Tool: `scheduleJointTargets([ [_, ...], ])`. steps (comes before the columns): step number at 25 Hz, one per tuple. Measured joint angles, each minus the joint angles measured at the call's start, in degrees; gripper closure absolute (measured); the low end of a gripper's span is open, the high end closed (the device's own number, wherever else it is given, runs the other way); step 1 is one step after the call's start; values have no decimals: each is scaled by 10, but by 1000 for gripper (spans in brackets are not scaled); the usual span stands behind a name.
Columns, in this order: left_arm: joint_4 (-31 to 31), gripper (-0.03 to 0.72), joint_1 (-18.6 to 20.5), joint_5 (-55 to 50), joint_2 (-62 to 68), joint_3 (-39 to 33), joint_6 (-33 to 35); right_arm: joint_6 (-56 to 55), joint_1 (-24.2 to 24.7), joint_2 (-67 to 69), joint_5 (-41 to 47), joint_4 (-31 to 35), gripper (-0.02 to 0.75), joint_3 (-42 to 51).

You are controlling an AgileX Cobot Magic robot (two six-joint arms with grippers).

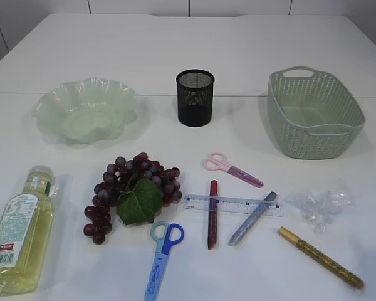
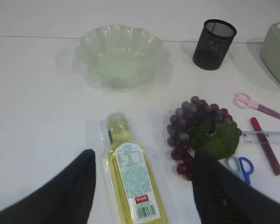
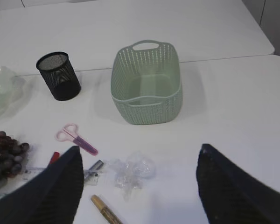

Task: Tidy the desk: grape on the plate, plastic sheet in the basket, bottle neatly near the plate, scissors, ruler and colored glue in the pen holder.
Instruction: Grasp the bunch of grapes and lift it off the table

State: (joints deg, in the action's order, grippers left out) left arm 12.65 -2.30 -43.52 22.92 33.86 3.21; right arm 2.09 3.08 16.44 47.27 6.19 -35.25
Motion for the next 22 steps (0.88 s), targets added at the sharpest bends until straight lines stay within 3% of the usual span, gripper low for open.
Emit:
scheduleJointTargets([
  [5,10,213,0,100,119,0,6,-5,0,135,-50,25,154,-54],
  [11,18,215,-4,167,264,4,25,-3,0,272,-24,25,154,-113],
  [16,19,215,-44,135,373,58,111,23,0,343,44,25,154,-149],
  [22,19,215,-76,30,551,183,172,33,0,378,76,25,154,-151],
])
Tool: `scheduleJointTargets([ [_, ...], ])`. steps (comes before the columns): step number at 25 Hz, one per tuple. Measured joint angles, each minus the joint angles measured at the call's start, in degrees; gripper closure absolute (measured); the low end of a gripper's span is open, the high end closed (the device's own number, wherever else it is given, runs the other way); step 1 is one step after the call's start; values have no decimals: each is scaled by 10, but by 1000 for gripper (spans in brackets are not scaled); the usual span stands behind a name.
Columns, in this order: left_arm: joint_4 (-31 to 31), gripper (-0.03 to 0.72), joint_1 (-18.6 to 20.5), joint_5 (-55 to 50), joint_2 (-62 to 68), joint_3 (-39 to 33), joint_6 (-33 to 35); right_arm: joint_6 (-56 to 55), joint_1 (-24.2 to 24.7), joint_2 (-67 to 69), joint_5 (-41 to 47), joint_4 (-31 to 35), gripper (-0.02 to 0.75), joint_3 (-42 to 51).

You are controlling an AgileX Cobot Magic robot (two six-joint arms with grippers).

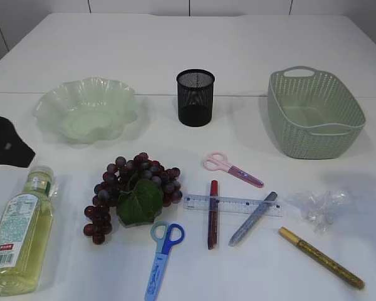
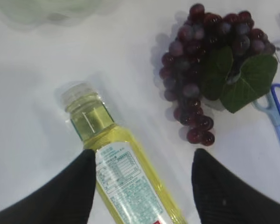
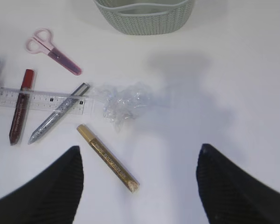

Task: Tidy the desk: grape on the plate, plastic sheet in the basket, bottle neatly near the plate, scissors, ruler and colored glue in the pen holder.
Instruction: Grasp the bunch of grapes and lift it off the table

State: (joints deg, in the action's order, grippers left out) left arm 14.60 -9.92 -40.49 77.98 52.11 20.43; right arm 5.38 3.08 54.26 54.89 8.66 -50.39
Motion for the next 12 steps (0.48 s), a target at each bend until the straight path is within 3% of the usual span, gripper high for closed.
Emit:
scheduleJointTargets([
  [6,0,221,-30,-83,146,145,38,3,0,0,1,0,155,0],
  [12,0,221,-90,-92,233,223,87,4,0,0,1,0,154,0],
])
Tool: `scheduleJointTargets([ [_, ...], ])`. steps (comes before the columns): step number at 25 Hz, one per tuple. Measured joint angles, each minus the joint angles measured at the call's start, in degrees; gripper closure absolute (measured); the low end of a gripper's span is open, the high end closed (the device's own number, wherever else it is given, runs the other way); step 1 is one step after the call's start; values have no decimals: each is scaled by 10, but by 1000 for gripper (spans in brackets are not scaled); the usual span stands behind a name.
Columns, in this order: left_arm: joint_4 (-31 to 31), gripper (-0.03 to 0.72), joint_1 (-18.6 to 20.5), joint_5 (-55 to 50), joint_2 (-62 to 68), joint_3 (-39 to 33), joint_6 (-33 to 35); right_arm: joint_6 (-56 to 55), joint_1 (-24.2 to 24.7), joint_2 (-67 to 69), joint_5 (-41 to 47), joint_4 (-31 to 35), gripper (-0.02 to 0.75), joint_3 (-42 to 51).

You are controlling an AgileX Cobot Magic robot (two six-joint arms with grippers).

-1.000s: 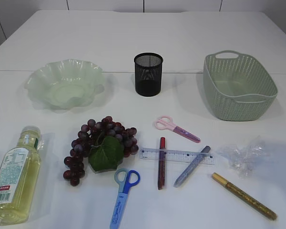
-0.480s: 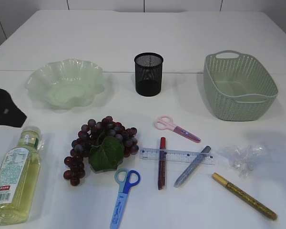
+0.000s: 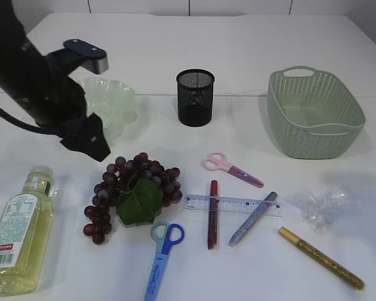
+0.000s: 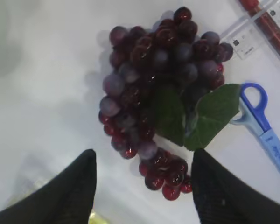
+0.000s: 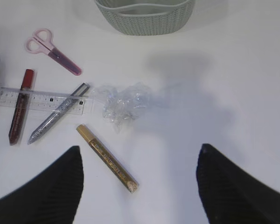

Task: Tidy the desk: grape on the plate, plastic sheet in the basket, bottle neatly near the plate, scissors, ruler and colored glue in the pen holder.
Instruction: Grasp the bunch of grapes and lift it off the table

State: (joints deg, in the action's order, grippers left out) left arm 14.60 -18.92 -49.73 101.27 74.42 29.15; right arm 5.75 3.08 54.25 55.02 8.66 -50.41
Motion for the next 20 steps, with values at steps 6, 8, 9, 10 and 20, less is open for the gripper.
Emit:
scheduleJointTargets([
  [6,-12,182,-43,24,63,33,17,0,0,0,0,0,154,0],
  [8,-12,156,-50,32,77,34,17,0,0,0,0,0,154,0],
  [9,-13,144,-51,35,83,34,17,0,0,0,0,0,154,0],
  [10,-14,139,-54,40,87,35,18,0,0,0,0,0,155,0],
  [20,-34,127,-55,77,118,37,20,1,0,0,0,0,155,0],
])
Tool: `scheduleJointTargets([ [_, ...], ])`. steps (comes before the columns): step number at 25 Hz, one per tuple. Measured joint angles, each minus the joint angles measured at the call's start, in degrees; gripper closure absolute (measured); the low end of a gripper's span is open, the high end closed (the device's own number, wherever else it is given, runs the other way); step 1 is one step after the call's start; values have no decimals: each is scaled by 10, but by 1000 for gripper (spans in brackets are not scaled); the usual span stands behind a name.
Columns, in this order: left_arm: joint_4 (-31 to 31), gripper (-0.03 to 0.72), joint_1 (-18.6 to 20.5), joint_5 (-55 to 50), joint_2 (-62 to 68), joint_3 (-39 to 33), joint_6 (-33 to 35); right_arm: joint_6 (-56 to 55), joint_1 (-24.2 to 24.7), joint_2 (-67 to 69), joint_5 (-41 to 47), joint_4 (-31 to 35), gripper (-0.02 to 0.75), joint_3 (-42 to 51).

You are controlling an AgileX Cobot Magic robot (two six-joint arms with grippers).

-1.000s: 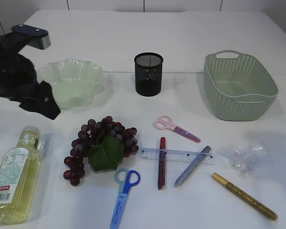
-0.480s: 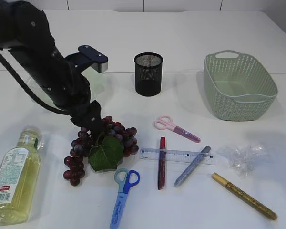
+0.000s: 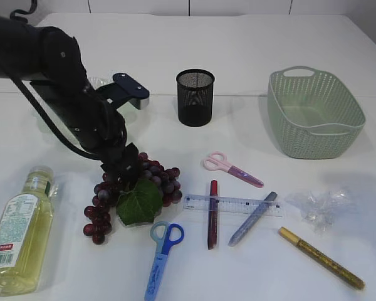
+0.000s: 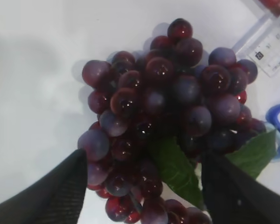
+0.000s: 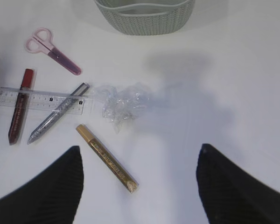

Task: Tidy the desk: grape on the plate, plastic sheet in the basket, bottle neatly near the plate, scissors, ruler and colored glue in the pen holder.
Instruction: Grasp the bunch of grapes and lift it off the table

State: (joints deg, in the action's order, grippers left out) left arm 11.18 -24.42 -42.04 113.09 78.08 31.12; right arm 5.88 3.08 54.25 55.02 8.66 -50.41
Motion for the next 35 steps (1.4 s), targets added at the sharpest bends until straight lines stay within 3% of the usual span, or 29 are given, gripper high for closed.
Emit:
scheduleJointTargets([
  [19,-4,141,0,31,57,5,0,0,0,0,0,0,155,0],
  [22,-3,208,0,33,57,5,0,0,0,0,0,0,155,0],
  [28,-3,430,0,38,58,5,-4,0,0,0,0,0,155,0],
  [35,-3,498,0,38,59,5,-6,0,0,0,0,0,155,0],
])
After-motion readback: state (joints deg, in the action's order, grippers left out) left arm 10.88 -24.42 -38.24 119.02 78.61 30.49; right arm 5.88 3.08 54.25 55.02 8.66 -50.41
